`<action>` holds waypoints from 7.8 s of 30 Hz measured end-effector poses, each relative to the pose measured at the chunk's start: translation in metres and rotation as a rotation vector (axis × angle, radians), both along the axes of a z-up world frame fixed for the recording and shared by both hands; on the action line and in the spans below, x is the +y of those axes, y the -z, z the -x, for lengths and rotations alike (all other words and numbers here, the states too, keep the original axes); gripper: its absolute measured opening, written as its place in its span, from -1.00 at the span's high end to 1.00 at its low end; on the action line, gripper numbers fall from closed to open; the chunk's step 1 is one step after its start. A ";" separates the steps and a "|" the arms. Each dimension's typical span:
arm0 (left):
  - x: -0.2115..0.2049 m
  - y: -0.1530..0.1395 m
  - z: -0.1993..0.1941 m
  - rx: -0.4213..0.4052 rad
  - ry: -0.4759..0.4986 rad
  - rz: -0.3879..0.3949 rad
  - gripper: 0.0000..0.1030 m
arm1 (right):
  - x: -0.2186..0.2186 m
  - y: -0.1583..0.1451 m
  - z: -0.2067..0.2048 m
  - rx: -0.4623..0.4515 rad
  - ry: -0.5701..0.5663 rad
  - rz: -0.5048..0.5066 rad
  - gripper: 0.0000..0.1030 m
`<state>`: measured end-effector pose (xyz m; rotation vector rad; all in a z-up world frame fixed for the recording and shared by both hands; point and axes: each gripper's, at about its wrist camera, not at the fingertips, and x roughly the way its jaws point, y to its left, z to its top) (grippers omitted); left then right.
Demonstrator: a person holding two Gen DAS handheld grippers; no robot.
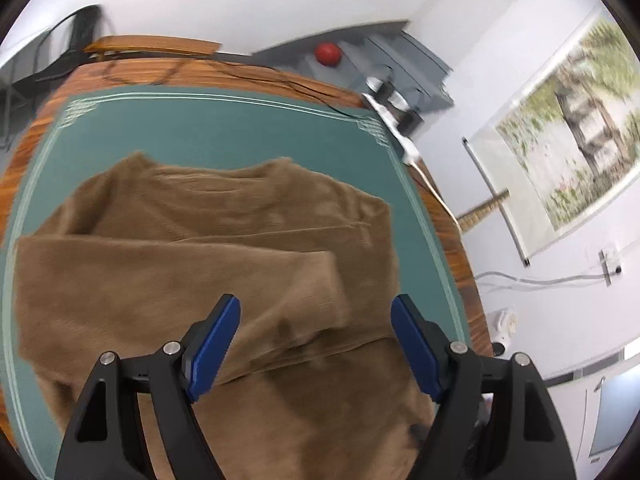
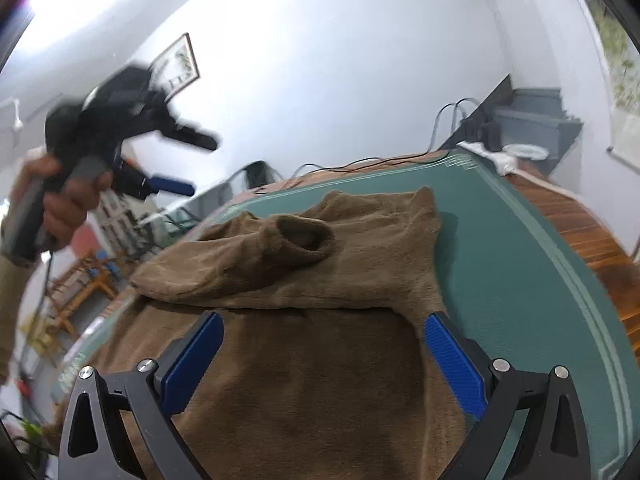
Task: Fold clothes
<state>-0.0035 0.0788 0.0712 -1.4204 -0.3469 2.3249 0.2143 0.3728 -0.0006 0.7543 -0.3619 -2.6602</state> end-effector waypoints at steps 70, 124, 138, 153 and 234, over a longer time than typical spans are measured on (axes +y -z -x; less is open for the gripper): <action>-0.195 0.115 -0.032 0.075 -0.196 0.470 -0.64 | -0.016 0.005 0.160 -0.294 0.134 -0.422 -0.42; -0.138 0.068 -0.225 0.214 -0.118 0.396 -0.70 | -0.044 0.014 -0.207 -0.091 -0.396 -0.719 0.28; -0.162 0.088 -0.320 0.275 -0.017 0.382 -0.70 | 0.002 -0.031 -0.182 -0.002 0.001 -0.560 0.71; -0.142 0.120 -0.332 0.175 0.084 0.324 -0.40 | 0.004 -0.027 -0.183 -0.020 0.019 -0.524 0.71; -0.144 0.099 0.172 0.132 -0.319 0.442 -0.60 | -0.011 -0.007 0.298 -0.243 0.133 -0.551 -0.37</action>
